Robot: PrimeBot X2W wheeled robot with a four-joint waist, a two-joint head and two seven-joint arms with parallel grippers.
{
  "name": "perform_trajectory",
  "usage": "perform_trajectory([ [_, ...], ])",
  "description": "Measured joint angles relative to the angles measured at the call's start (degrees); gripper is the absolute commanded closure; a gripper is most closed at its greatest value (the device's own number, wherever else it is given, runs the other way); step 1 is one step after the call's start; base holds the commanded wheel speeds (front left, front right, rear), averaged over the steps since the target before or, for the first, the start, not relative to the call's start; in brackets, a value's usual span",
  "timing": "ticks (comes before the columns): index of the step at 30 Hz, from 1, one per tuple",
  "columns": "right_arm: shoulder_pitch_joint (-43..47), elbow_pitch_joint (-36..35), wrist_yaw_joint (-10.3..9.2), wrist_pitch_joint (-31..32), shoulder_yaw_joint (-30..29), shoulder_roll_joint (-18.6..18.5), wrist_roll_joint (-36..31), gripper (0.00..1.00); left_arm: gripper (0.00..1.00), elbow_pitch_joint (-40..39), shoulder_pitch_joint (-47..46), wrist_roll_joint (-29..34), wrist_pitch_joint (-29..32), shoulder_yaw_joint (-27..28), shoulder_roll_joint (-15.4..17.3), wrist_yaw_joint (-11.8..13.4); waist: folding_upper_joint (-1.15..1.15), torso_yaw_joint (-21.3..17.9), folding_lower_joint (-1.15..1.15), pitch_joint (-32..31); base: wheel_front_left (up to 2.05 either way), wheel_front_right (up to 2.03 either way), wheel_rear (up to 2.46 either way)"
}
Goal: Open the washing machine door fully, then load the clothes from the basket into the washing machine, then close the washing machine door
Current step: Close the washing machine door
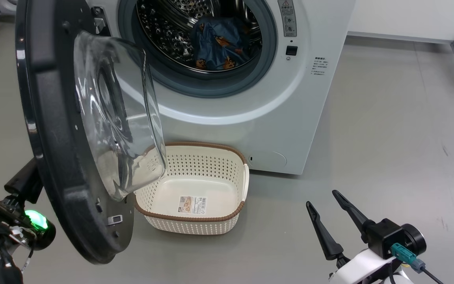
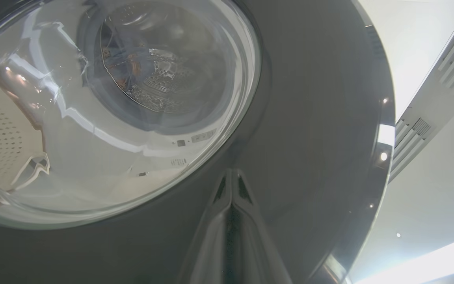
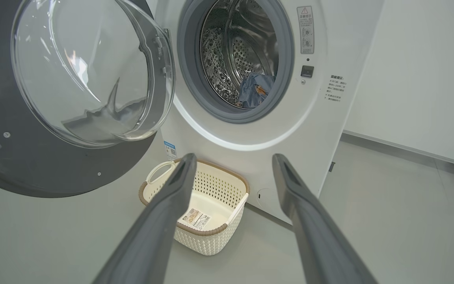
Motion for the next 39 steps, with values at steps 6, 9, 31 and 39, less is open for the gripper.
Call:
perform_trajectory([
  [6, 0.0, 0.0, 0.0, 0.0, 0.0, 0.2, 0.0, 0.0, 1.0, -2.9, 1.7, -0.6, -0.2, -2.8, -0.5, -0.4, 0.0, -1.5, 0.0, 0.2, 0.0, 0.0, 0.0],
  [9, 0.0, 0.0, 0.0, 0.0, 0.0, 0.2, 0.0, 0.0, 1.0, -4.2, 2.4, -0.8, -0.9, -4.5, -0.6, -0.4, 0.0, -2.5, 0.0, 0.4, 0.0, 0.0, 0.0],
  [31, -0.1, 0.3, 0.0, 0.0, 1.0, -0.5, -0.2, 0.0, 1.0, -4.6, 5.1, -7.8, -15.3, -18.8, -0.3, -0.7, 0.0, -12.1, 0.0, 0.6, 0.0, 0.0, 0.0],
  [39, -0.1, 0.3, 0.0, 0.0, 1.0, -0.5, -0.2, 0.0, 1.0, -4.6, 5.3, -7.5, -20.0, -22.2, -0.3, -0.7, 0.0, -15.1, 0.0, 0.4, 0.0, 0.0, 0.0],
])
